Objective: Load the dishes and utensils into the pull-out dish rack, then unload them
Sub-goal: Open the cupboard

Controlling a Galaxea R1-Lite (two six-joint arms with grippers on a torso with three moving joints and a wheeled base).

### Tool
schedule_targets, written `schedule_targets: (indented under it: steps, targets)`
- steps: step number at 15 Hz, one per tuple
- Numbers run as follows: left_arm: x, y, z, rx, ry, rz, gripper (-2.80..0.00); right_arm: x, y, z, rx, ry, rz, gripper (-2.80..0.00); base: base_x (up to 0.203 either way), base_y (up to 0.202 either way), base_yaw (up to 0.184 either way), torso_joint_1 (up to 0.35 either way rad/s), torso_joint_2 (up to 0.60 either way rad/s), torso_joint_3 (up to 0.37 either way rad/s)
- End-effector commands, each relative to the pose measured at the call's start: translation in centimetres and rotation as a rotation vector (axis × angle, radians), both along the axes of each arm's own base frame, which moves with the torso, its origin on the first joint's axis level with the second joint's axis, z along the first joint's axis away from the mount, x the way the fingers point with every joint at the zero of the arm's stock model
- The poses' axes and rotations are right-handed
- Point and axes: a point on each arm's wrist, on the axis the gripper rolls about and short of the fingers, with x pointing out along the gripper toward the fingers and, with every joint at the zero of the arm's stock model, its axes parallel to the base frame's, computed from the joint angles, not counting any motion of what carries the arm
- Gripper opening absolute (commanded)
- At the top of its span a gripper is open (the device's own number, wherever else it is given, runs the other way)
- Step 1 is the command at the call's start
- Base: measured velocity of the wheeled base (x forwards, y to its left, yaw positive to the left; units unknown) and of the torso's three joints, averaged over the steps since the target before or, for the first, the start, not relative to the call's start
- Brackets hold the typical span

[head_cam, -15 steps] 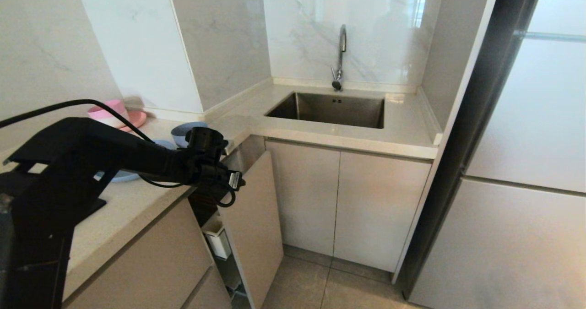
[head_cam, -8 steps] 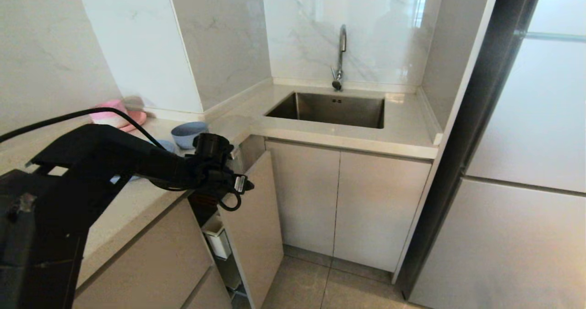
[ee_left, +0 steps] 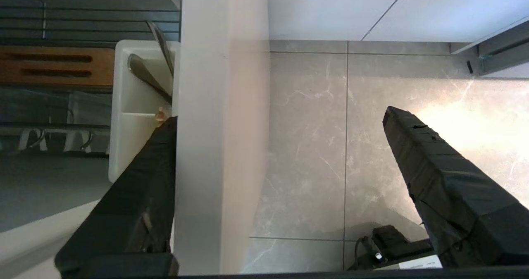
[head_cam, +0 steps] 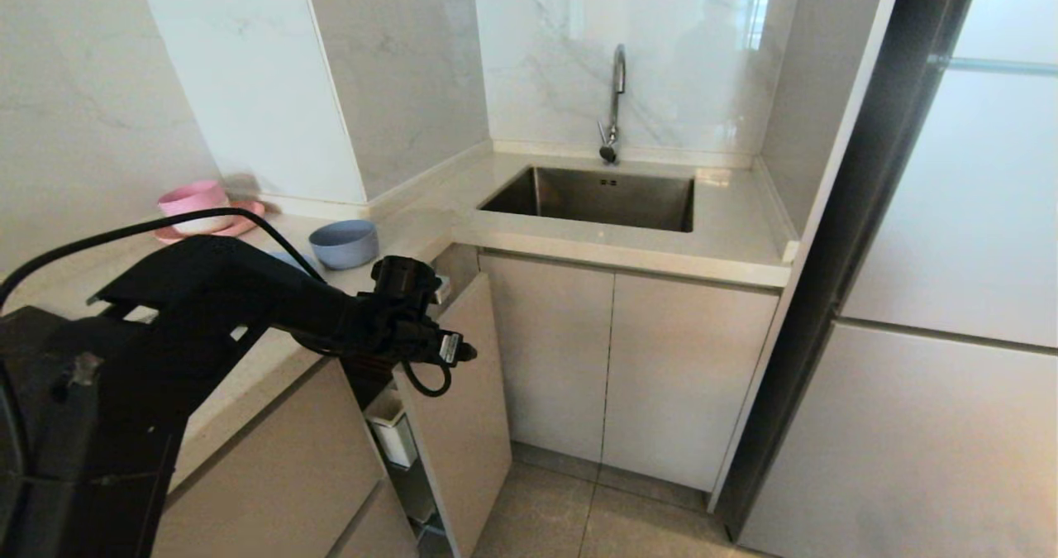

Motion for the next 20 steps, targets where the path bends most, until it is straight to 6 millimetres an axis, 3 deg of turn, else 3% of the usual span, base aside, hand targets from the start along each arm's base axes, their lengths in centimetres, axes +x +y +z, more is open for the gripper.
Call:
schedule_targets:
  steps: [1,8,20]
  targets:
    - [-0.2,-0.3,-0.1,0.001,0.005,-0.009,0.00,0.0,0.0,0.0,0.000,0.001,0.000,-2.80,0.000,0.000,0.000,0.000,0.00,0.000]
    - [-1.6,-2.8,0.2,-0.011,0.017,-0.056,0.00,0.0,0.0,0.0,0.000,0.000,0.000,-2.80,0.000,0.000,0.000,0.000,0.00,0.000]
    - [-6.3,-9.2,1.4,-0.093,0.058,-0.141,0.00,0.0,0.0,0.0,0.000,0.001,0.000,-2.80,0.000,0.000,0.000,0.000,0.00,0.000]
